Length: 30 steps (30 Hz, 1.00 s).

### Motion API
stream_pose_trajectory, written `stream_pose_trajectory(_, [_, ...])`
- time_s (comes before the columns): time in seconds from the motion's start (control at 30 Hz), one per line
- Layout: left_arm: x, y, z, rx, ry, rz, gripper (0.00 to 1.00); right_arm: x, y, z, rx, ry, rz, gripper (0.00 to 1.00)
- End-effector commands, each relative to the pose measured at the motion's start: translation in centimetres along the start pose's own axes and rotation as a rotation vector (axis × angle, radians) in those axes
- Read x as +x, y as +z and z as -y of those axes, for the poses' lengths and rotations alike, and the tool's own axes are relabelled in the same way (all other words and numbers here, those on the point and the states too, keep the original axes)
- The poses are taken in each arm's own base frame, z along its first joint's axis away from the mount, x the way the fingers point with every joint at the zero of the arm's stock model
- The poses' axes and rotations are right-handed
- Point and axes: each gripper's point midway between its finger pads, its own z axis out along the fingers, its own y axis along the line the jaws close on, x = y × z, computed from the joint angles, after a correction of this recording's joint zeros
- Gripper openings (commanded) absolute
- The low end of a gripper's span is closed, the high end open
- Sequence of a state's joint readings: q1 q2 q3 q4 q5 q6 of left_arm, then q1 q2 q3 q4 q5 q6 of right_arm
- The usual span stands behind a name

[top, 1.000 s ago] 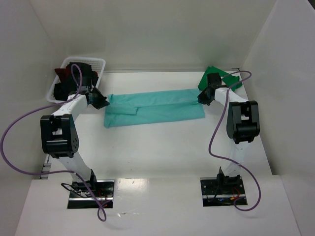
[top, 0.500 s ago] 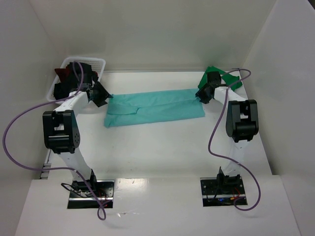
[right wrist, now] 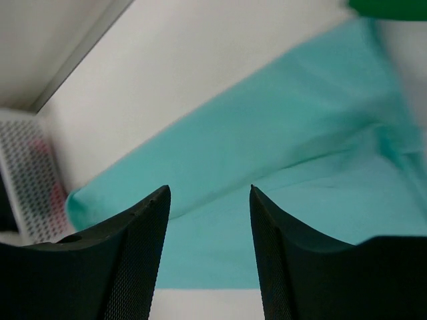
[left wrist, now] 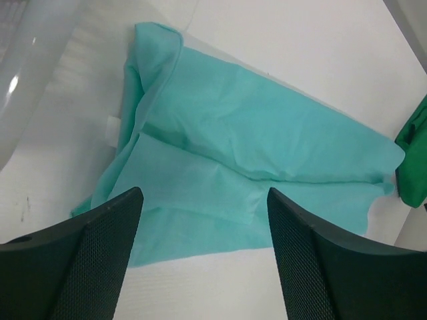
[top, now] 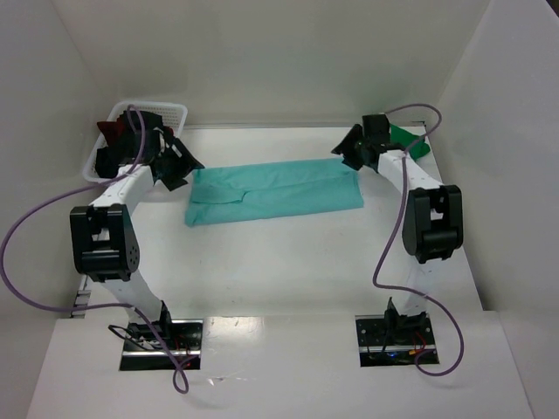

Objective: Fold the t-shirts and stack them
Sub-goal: Fold the other side of the tshirt into a rectangle

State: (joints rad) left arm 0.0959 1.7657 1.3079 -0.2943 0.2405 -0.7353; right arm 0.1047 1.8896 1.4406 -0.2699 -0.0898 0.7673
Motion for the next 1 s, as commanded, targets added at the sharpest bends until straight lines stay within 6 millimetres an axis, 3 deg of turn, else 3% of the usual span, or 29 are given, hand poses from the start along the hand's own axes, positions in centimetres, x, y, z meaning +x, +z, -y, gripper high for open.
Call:
stream_pose_trajectory(0.0, [0.1,-2.4,0.5,0.030,0.034,0.032,0.83,1.4,-2.6,-9.6,-0.274,-0.116,-0.021,0.57])
stream_pose_trajectory(0.13, [1.6,-1.9,-0.8,0.004,0.021,-0.003,0.82,8.9,-0.7,-14.0,-0.348,-0.212,-0.161,0.57])
stream_pose_trajectory(0.27, [2.5,-0.7,-2.0,-0.023,0.018,-0.039,0.78,14.5,0.8,-15.9,-0.388,-0.250,-0.278,0.57])
stream_pose_trajectory(0.33, [2.5,-0.4,-2.2,-0.027,0.027,-0.044,0.77,15.7,1.2,-16.9,-0.406,-0.254,-0.302,0.57])
stream_pose_trajectory(0.37, [2.7,0.0,-2.5,-0.033,0.023,-0.054,0.77,17.5,1.9,-16.8,-0.407,-0.265,-0.339,0.56])
stream_pose_trajectory(0.53, [2.9,0.7,-3.7,-0.063,0.019,-0.067,0.76,20.9,3.2,-18.0,-0.417,-0.297,-0.385,0.56])
stream_pose_trajectory(0.6, [3.5,1.4,-4.2,-0.070,0.021,-0.092,0.74,22.3,4.2,-17.2,-0.392,-0.302,-0.414,0.53])
stream_pose_trajectory(0.77, [3.6,2.0,-4.7,-0.085,0.018,-0.098,0.73,23.3,5.0,-17.1,-0.381,-0.287,-0.432,0.53])
stream_pose_trajectory(0.97, [4.5,2.8,-5.2,-0.084,0.016,-0.138,0.71,24.9,3.8,-18.3,-0.414,-0.288,-0.462,0.53])
